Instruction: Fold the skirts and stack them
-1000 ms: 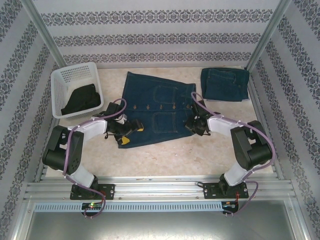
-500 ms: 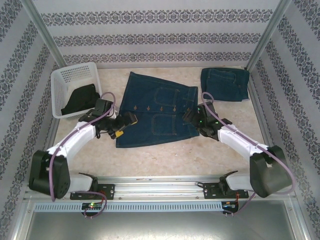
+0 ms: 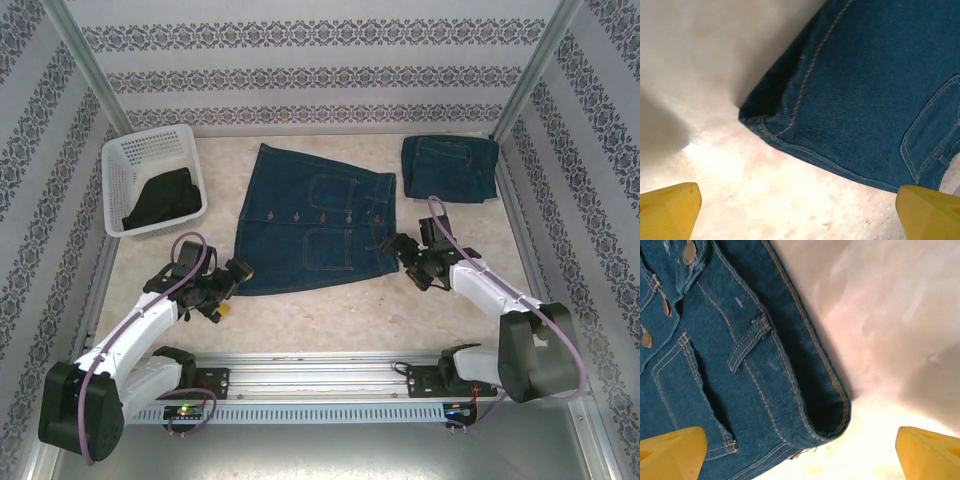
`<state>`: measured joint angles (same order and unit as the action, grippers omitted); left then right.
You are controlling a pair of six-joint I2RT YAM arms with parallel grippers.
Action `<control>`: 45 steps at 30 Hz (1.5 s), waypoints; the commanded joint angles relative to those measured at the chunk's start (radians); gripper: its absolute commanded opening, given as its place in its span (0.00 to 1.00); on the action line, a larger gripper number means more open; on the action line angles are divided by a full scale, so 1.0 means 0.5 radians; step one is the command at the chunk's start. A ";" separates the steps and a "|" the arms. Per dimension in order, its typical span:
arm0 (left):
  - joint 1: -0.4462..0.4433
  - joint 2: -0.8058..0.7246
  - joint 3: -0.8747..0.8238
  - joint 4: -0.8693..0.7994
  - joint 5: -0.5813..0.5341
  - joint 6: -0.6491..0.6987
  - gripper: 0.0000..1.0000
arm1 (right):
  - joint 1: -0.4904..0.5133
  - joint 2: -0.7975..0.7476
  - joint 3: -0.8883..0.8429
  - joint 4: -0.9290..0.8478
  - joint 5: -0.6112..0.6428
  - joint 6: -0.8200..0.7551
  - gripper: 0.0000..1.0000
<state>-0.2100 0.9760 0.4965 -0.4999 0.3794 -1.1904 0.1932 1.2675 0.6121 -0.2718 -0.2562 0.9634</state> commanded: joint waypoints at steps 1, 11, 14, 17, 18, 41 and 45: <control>-0.014 -0.044 -0.003 0.110 -0.045 -0.158 1.00 | 0.028 -0.089 -0.045 0.099 -0.046 0.201 0.87; -0.015 0.043 -0.020 0.217 -0.034 -0.192 1.00 | 0.097 0.022 -0.081 0.116 0.026 0.338 0.72; -0.015 0.047 -0.037 0.247 -0.038 -0.208 1.00 | 0.126 0.066 -0.071 0.121 0.066 0.349 0.70; -0.015 0.053 -0.054 0.279 -0.040 -0.225 1.00 | 0.138 0.111 -0.084 0.185 0.099 0.376 0.66; -0.014 0.059 -0.055 0.274 -0.044 -0.224 1.00 | 0.143 0.126 -0.089 0.210 0.111 0.388 0.63; -0.088 0.144 0.069 -0.105 -0.244 -0.127 1.00 | 0.181 0.219 -0.209 0.357 0.212 0.457 0.20; -0.142 0.177 0.068 -0.053 -0.284 -0.158 0.98 | 0.184 0.199 -0.221 0.370 0.221 0.455 0.10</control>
<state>-0.2569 1.0557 0.5022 -0.5117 0.2726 -1.2583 0.2733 1.3701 0.5205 -0.0841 -0.1650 1.1969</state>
